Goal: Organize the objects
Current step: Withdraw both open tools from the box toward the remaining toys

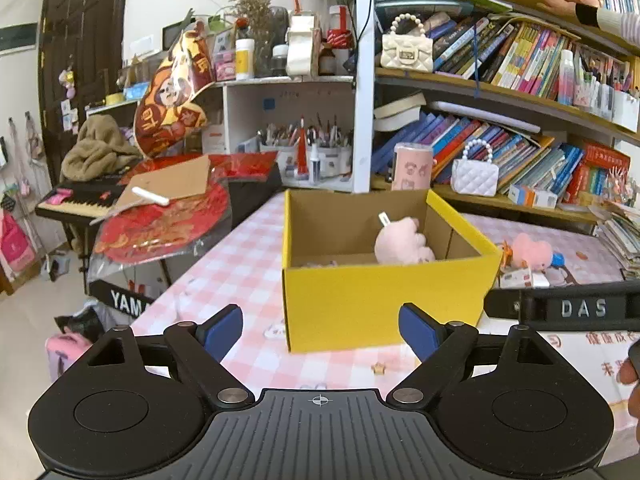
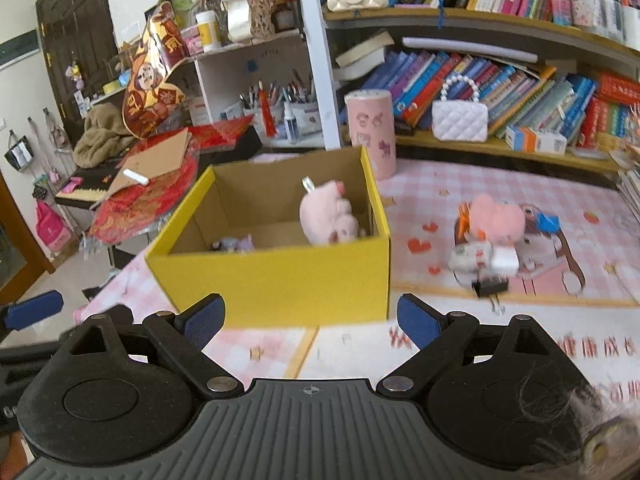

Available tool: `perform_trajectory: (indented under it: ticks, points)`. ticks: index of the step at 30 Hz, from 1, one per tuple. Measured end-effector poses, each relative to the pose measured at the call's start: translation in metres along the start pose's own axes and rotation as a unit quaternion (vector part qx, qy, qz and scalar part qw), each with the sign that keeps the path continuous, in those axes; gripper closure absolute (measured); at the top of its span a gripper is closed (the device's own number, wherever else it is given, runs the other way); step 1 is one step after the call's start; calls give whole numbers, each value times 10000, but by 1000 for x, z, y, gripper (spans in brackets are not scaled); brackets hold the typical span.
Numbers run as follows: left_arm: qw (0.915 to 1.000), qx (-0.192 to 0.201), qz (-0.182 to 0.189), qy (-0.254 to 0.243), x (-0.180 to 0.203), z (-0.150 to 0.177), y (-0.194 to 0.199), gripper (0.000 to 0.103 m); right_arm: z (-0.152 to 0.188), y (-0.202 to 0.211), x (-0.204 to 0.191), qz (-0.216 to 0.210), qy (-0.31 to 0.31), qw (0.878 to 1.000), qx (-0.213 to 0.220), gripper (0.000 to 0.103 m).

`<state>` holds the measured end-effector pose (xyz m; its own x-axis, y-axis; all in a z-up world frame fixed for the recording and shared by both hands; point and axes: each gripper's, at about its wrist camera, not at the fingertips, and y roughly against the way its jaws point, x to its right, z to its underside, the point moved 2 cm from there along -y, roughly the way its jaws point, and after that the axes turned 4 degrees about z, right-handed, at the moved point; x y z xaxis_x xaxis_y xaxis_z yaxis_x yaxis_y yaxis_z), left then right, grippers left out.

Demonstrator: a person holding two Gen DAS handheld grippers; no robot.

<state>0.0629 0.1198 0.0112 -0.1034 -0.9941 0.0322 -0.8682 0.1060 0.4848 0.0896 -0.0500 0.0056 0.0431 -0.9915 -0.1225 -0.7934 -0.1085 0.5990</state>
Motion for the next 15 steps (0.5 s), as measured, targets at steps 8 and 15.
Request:
perform_trajectory:
  ticks: [8, 15]
  points:
    - [9997, -193, 135, -39, 2, 21, 10, 15, 37, 18, 1, 259, -138, 9992, -254, 10]
    - [9987, -370, 322, -113, 7, 31, 9, 15, 57, 24, 6, 510, -176, 9974, -473, 10]
